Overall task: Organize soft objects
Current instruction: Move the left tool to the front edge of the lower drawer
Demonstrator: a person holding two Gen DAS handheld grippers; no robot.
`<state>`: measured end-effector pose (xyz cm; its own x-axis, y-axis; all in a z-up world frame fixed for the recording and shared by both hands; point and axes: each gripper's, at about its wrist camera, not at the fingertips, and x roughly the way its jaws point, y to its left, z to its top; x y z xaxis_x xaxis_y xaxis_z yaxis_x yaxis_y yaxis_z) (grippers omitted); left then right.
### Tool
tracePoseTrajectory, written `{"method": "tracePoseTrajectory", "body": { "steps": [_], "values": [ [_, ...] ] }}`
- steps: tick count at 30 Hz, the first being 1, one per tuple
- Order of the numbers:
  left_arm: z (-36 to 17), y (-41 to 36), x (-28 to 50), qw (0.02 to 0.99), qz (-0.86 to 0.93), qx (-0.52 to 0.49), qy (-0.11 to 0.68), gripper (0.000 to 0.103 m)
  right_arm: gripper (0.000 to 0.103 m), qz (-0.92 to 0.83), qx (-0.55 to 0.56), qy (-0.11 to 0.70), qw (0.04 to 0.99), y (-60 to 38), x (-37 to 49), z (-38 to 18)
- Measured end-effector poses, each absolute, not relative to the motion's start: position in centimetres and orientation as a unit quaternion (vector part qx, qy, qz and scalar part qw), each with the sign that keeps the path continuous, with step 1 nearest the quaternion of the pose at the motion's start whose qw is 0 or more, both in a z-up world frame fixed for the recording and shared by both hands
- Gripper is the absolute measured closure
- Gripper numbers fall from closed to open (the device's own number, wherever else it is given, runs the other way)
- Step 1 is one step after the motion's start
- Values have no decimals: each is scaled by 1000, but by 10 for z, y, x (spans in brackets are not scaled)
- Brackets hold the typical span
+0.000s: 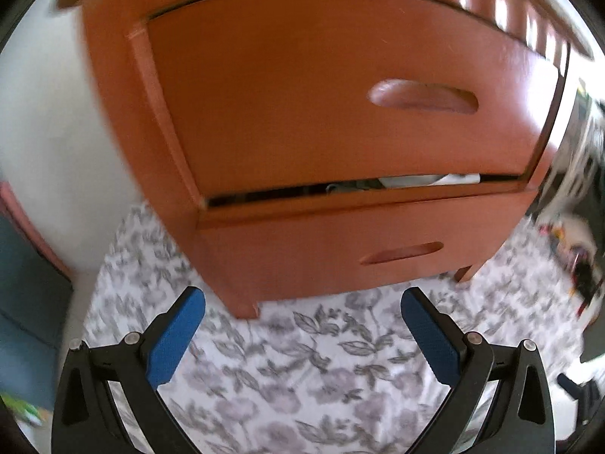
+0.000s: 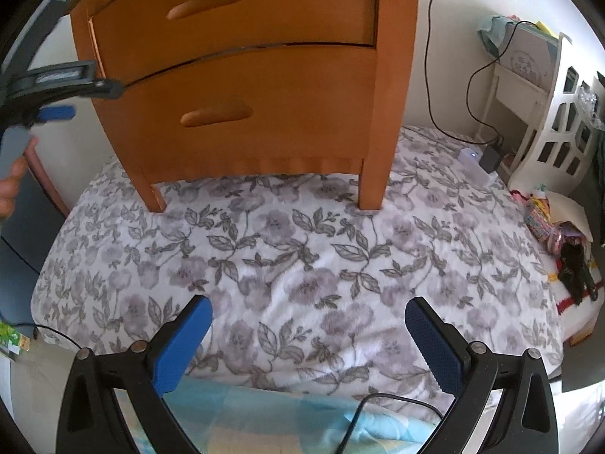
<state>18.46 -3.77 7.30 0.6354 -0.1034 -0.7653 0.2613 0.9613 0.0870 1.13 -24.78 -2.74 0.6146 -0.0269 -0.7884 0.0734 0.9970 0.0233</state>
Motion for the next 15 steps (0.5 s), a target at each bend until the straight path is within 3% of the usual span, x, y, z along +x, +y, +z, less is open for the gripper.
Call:
{"method": "tracePoseTrajectory", "body": {
  "steps": [15],
  "values": [
    [45, -127, 223, 841, -148, 321, 411, 0, 0, -30, 46, 471, 880, -259, 13, -53]
  ]
}}
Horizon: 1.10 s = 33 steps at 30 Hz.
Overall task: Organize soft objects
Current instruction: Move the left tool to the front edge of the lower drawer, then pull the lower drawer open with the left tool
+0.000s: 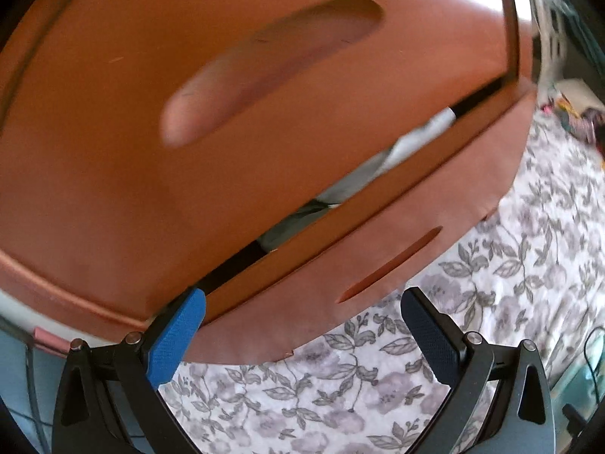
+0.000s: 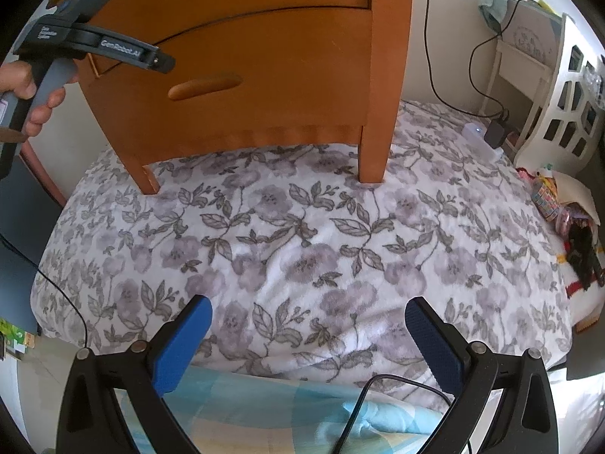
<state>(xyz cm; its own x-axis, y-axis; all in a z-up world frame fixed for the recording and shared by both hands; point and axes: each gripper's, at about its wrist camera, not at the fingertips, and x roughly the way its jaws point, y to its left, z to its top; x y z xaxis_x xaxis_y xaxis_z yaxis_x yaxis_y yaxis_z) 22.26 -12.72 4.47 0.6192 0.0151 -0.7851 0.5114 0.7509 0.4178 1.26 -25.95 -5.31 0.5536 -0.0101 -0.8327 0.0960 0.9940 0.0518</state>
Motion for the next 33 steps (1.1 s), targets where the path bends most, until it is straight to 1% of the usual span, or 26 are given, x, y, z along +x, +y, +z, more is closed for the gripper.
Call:
{"method": "tracePoseTrajectory", "body": {
  "steps": [8, 10, 12, 13, 15, 18, 20, 22, 25, 33],
  "values": [
    [36, -146, 225, 826, -145, 354, 414, 3, 0, -28, 62, 481, 874, -265, 15, -62],
    [34, -148, 227, 834, -128, 348, 409, 6, 0, -28, 65, 482, 873, -266, 15, -64],
    [31, -149, 229, 844, -105, 346, 396, 14, 0, -28, 70, 484, 872, -267, 15, -66],
    [30, -151, 230, 846, -97, 349, 391, 14, 0, -28, 72, 485, 871, -268, 15, -66],
    [25, -155, 229, 845, -76, 360, 387, 14, 0, -29, 76, 485, 871, -270, 15, -67],
    [11, -166, 224, 833, -65, 410, 365, 15, 0, -32, 82, 485, 870, -272, 15, -69],
    [5, -169, 224, 829, -57, 425, 358, 15, 0, -35, 88, 487, 868, -274, 15, -70],
    [1, -171, 224, 828, -56, 431, 355, 16, 0, -35, 92, 489, 867, -275, 15, -72],
    [-2, -174, 223, 822, -64, 444, 350, 21, 0, -35, 94, 491, 865, -275, 15, -73],
    [-14, -173, 219, 800, -87, 471, 362, 21, 0, -36, 100, 490, 865, -275, 14, -74]
  ]
}}
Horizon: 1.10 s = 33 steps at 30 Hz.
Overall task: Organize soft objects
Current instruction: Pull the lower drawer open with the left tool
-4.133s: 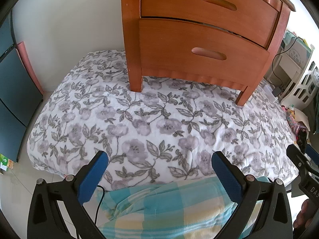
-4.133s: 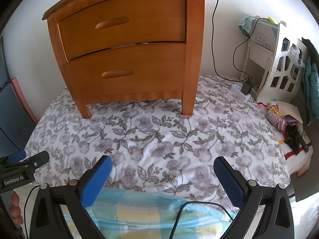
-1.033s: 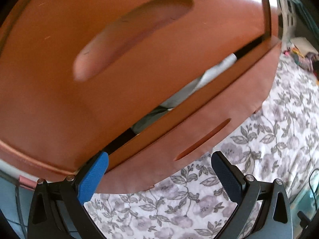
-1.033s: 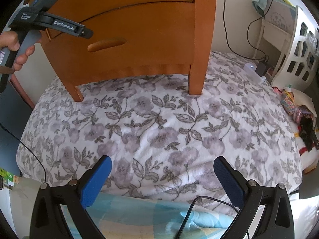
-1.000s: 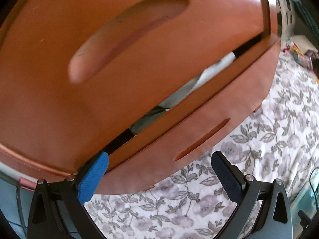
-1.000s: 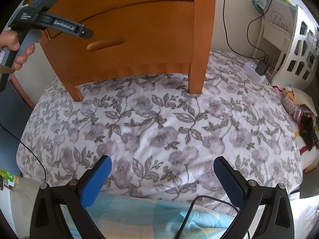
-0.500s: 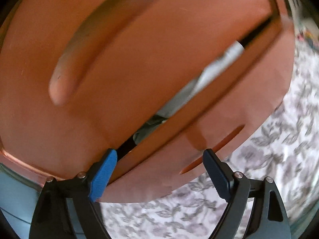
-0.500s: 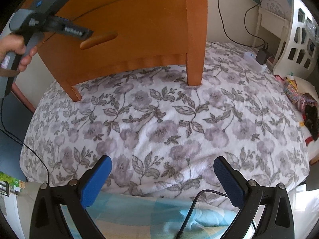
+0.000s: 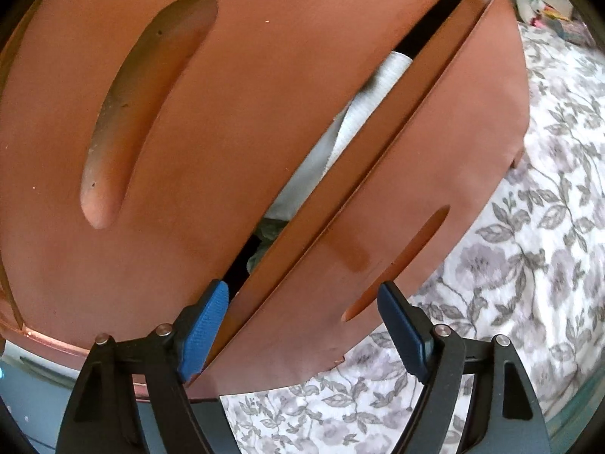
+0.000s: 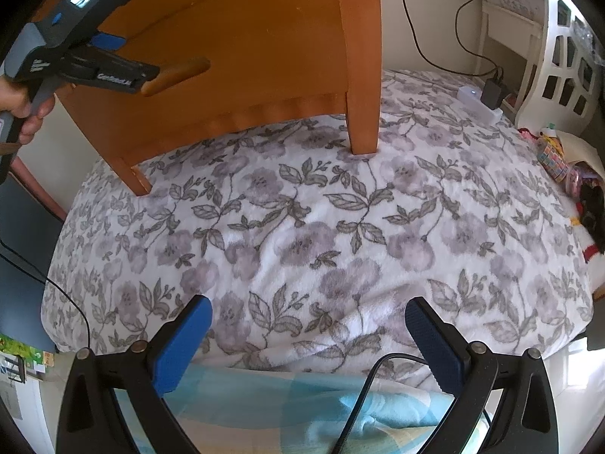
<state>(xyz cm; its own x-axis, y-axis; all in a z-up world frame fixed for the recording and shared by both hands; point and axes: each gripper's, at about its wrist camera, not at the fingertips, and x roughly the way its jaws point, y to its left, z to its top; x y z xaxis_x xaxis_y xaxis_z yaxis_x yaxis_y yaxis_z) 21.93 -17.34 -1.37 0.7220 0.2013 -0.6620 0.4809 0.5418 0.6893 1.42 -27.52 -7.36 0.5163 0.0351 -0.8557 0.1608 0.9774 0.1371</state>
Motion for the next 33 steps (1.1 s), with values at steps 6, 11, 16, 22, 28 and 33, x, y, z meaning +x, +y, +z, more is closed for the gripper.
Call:
{"method": "tracePoseTrajectory", "body": {
  "steps": [6, 11, 16, 22, 28, 33],
  "values": [
    [-12, -174, 199, 788, -96, 484, 368, 21, 0, -36, 103, 486, 867, -276, 13, -71],
    [-17, -175, 194, 767, -122, 500, 382, 21, 0, -37, 108, 485, 867, -277, 11, -69],
    [-13, -185, 207, 763, -129, 491, 401, 21, 0, -34, 108, 482, 869, -278, 7, -65],
    [-17, -195, 219, 759, -123, 495, 406, 21, 0, -42, 113, 476, 871, -284, 3, -60],
    [-17, -189, 208, 761, -146, 474, 417, 21, 0, -41, 112, 470, 875, -282, -2, -53],
    [12, -185, 197, 772, -152, 454, 418, 21, 0, -40, 105, 465, 878, -278, -10, -46]
  ]
}}
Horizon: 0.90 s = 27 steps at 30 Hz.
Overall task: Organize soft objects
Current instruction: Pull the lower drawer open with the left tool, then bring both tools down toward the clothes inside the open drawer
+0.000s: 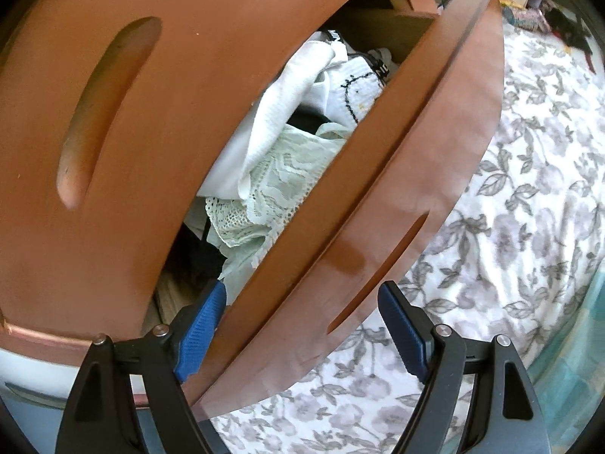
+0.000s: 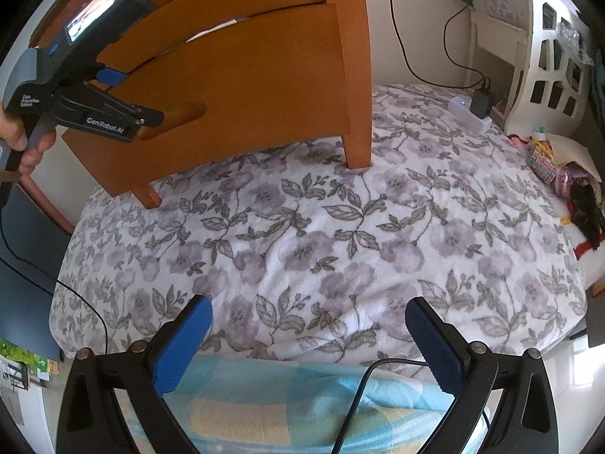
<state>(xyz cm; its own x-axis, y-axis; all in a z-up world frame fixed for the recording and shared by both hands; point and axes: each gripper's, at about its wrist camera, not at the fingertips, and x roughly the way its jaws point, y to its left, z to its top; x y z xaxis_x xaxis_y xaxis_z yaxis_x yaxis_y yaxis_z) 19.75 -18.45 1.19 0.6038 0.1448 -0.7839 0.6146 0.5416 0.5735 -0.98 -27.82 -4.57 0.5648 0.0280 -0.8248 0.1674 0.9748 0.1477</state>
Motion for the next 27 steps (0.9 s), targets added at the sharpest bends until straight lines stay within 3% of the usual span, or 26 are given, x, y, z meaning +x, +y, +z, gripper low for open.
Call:
{"method": "tracePoseTrajectory", "body": {
  "steps": [13, 27],
  "values": [
    [11, -182, 161, 768, -166, 461, 413, 17, 0, -40, 96, 456, 884, -271, -31, -30],
    [37, -184, 148, 796, -189, 398, 415, 17, 0, -47, 85, 444, 891, -268, -51, -15]
  ]
}}
